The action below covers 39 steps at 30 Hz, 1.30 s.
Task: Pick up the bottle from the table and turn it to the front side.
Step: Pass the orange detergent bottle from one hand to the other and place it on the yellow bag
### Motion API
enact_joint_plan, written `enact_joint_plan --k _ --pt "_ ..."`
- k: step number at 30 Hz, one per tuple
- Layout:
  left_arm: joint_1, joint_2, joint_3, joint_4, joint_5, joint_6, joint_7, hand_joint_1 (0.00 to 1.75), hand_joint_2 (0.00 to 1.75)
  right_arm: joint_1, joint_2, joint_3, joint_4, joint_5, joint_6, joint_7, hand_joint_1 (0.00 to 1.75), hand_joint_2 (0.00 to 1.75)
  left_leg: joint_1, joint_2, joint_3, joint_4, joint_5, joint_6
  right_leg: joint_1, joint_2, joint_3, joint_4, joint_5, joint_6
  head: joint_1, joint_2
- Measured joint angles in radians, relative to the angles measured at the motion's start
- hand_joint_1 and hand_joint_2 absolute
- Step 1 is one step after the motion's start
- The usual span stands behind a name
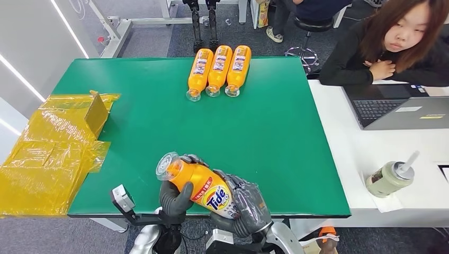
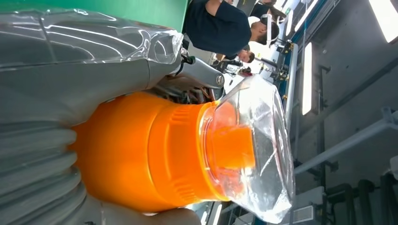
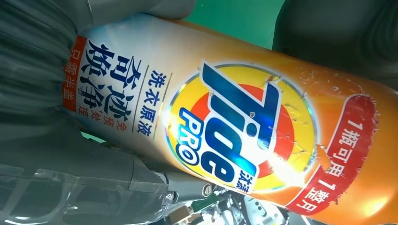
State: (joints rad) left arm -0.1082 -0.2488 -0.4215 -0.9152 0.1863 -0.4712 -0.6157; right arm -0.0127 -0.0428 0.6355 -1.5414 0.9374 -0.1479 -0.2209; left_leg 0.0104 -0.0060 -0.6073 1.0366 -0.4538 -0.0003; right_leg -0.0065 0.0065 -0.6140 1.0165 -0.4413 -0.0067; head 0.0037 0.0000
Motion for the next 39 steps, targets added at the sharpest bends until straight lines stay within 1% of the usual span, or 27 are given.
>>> enact_joint_plan --k 11,12,15,16,23,26,28,30,34,39 --pt "0.0 0.002 0.0 0.0 0.006 0.006 0.002 1.74 1.75 -0.014 0.006 0.0 0.013 -0.001 0.019 0.001 1.75 1.75 0.0 0.0 0.0 0.0 0.0 0.0 0.0 0.0 0.0 0.0 0.0 0.0 0.0 0.0" --pt "0.0 0.002 0.0 0.0 0.007 0.006 0.003 1.74 1.75 -0.014 0.006 0.0 0.013 -0.001 0.019 0.001 1.69 1.75 0.0 0.0 0.0 0.0 0.0 0.0 0.0 0.0 0.0 0.0 0.0 0.0 0.0 0.0" --pt "0.0 0.002 0.0 0.0 0.01 0.007 0.007 1.75 1.75 -0.015 0.006 0.0 0.015 0.0 0.021 0.002 0.38 1.75 0.0 0.0 0.0 0.0 0.0 0.0 0.0 0.0 0.0 0.0 0.0 0.0 0.0 0.0" --pt "0.0 0.002 0.0 0.0 0.011 0.007 0.011 1.75 1.75 -0.016 0.007 0.002 0.015 0.002 0.022 0.003 0.0 1.75 0.0 0.0 0.0 0.0 0.0 0.0 0.0 0.0 0.0 0.0 0.0 0.0 0.0 0.0" --pt "0.001 0.002 -0.003 0.0 0.025 0.012 0.024 1.74 1.75 -0.018 0.019 0.01 0.01 0.03 -0.014 0.011 0.0 1.75 0.0 0.0 0.0 0.0 0.0 0.0 0.0 0.0 -0.001 0.0 0.0 0.0 0.0 0.0" --pt "0.0 0.002 -0.006 0.0 0.03 0.018 0.024 1.7 1.75 -0.015 0.023 0.01 0.001 0.038 -0.034 0.009 0.0 1.75 0.0 0.0 0.0 0.0 0.0 0.0 0.0 0.0 -0.001 0.0 0.0 0.0 0.0 0.0" --pt "-0.001 0.002 -0.008 0.001 0.027 0.031 0.022 1.7 1.75 -0.013 0.031 0.012 -0.009 0.041 -0.044 0.006 0.0 1.75 0.0 0.0 0.0 0.0 0.0 0.0 0.0 0.0 -0.001 0.0 0.0 0.0 0.0 0.0" --pt "-0.005 0.004 -0.009 0.001 0.002 0.075 0.009 1.73 1.75 -0.011 0.038 0.014 -0.021 0.046 -0.055 0.002 0.0 1.75 0.0 0.0 0.0 0.0 0.0 0.0 0.0 0.0 -0.001 0.0 0.0 0.0 0.0 0.0" --pt "-0.028 0.021 -0.002 -0.009 -0.076 0.184 -0.021 1.7 1.75 -0.008 0.045 0.014 -0.038 0.05 -0.072 -0.006 0.0 1.75 0.0 0.0 0.0 0.0 0.0 0.0 0.0 0.0 -0.001 0.0 0.0 0.0 0.0 0.0" --pt "-0.057 0.073 0.046 -0.098 -0.241 0.321 -0.006 1.69 1.75 -0.011 0.047 0.017 -0.035 0.023 -0.077 -0.034 0.0 1.75 0.0 0.001 0.0 0.0 0.001 -0.001 0.0 0.001 -0.001 0.001 0.001 -0.001 0.0 0.0"
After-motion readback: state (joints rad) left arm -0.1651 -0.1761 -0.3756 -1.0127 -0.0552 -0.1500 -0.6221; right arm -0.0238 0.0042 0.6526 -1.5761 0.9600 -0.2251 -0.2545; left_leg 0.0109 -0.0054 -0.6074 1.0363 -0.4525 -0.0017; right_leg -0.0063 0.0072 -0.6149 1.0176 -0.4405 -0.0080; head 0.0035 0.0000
